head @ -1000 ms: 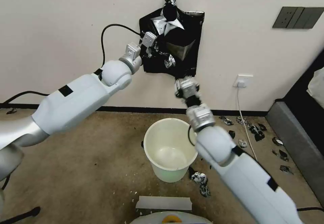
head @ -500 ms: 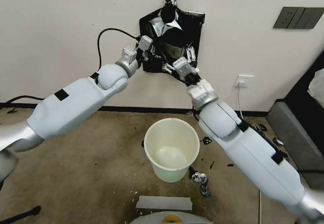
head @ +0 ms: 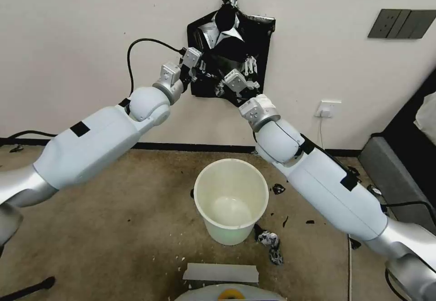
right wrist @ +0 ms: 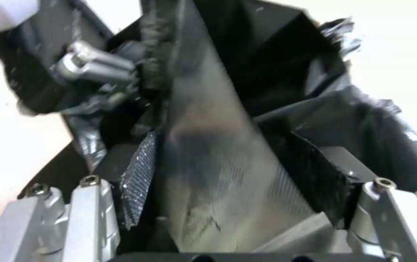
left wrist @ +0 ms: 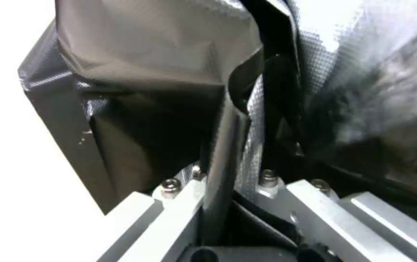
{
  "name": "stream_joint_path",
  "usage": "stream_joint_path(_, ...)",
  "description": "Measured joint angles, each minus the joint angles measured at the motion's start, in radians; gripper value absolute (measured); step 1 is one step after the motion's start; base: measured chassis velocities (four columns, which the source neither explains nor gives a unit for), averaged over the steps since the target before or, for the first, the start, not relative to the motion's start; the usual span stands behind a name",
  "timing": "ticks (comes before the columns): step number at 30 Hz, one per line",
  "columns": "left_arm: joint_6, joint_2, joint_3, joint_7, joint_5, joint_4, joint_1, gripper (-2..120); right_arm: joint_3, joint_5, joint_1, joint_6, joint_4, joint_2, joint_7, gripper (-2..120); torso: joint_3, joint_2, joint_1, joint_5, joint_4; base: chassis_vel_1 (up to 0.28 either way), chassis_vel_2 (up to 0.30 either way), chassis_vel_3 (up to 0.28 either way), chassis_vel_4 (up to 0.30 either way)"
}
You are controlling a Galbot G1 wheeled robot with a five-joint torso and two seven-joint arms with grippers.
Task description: Place a trash bag onto the trash bin.
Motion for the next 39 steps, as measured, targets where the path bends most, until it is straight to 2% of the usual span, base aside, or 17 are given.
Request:
stream_joint_path(4,0.0,-0.005,-0.001,-0.002,-0.001,0.001,0.004,0,-0.003,-0.003,0.007,-0.002,-0.016,0.008,0.008,71,0.0,0.0,0.0,0.0,-0.0001,0.0,0.0,0.0,0.0)
stream_joint_path(6,0.0,-0.007,-0.003,-0.004,-0.002,0.001,0.011,0,-0.004,-0.005,0.011,-0.003,-0.03,0.014,0.018,63,0.0,0.0,0.0,0.0,0.0,0.0,0.0,0.0,0.0)
stream_joint_path(7,0.0,-0.007,-0.003,-0.004,-0.002,0.001,0.011,0,-0.004,-0.005,0.011,-0.003,-0.03,0.014,0.018,63,0.0,0.0,0.0,0.0,0.0,0.0,0.0,0.0,0.0)
stream_joint_path(8,0.0,-0.007,-0.005,-0.005,-0.002,0.001,0.015,0,-0.004,-0.005,0.012,-0.004,-0.032,0.014,0.021,56,0.0,0.0,0.0,0.0,0.0,0.0,0.0,0.0,0.0)
stream_joint_path(9,0.0,-0.007,-0.005,-0.005,-0.002,0.001,0.015,0,-0.004,-0.005,0.012,-0.004,-0.032,0.014,0.021,56,0.0,0.0,0.0,0.0,0.0,0.0,0.0,0.0,0.0)
stream_joint_path(11,0.0,-0.005,-0.009,-0.005,-0.002,0.0,0.024,0,-0.004,-0.005,0.012,-0.005,-0.034,0.014,0.027,44,0.0,0.0,0.0,0.0,-0.0001,0.0,0.0,0.0,0.0)
stream_joint_path(12,0.0,-0.005,-0.009,-0.005,-0.002,0.0,0.024,0,-0.004,-0.005,0.012,-0.005,-0.034,0.014,0.027,44,0.0,0.0,0.0,0.0,-0.0001,0.0,0.0,0.0,0.0)
stream_joint_path(16,0.0,0.0,-0.016,-0.005,-0.002,-0.002,0.035,0,-0.002,-0.002,0.012,-0.006,-0.033,0.015,0.032,26,0.0,0.0,0.0,0.0,0.0,0.0,0.0,0.0,0.0)
stream_joint_path(19,0.0,0.002,-0.016,-0.005,-0.002,-0.002,0.036,0,-0.002,-0.001,0.012,-0.006,-0.031,0.014,0.032,21,0.0,0.0,0.0,-0.0001,0.0,0.0,0.0,0.0,0.0)
stream_joint_path(21,0.0,0.003,-0.018,-0.005,-0.001,-0.003,0.036,0,-0.001,0.002,0.012,-0.006,-0.026,0.014,0.033,11,0.0,0.0,0.0,0.0,-0.0001,0.0,0.0,0.0,0.0)
stream_joint_path(22,0.0,0.003,-0.018,-0.005,-0.001,-0.003,0.036,0,-0.001,0.002,0.012,-0.006,-0.026,0.014,0.033,11,0.0,0.0,0.0,0.0,-0.0001,0.0,0.0,0.0,0.0)
stream_joint_path(24,0.0,0.005,-0.019,-0.005,-0.001,-0.003,0.036,0,0.001,0.004,0.01,-0.006,-0.02,0.012,0.034,0,0.0,0.0,0.0,-0.0001,-0.0001,0.0,0.0,0.0,0.0)
stream_joint_path(33,0.0,0.003,-0.043,-0.022,-0.01,-0.022,0.061,0,0.007,0.031,0.006,-0.016,0.008,0.003,0.034,0,0.0,0.0,0.0,0.0,-0.0001,0.0,0.0,0.0,0.0)
stream_joint_path(36,0.006,0.002,-0.064,-0.034,-0.023,-0.041,0.089,0,0.014,0.055,0.0,-0.027,0.024,-0.001,0.032,0,0.0,0.0,0.0,0.0,0.0,0.0,0.0,0.0,0.0)
stream_joint_path(38,0.04,0.012,-0.112,-0.057,-0.057,-0.096,0.142,0,0.028,0.143,-0.024,-0.074,0.071,-0.017,0.025,0,0.0,0.0,0.0,-0.0001,-0.0001,0.0,0.0,0.0,0.0)
stream_joint_path(39,0.04,0.012,-0.112,-0.057,-0.057,-0.096,0.142,0,0.028,0.143,-0.024,-0.074,0.071,-0.017,0.025,0,0.0,0.0,0.0,-0.0001,-0.0001,0.0,0.0,0.0,0.0)
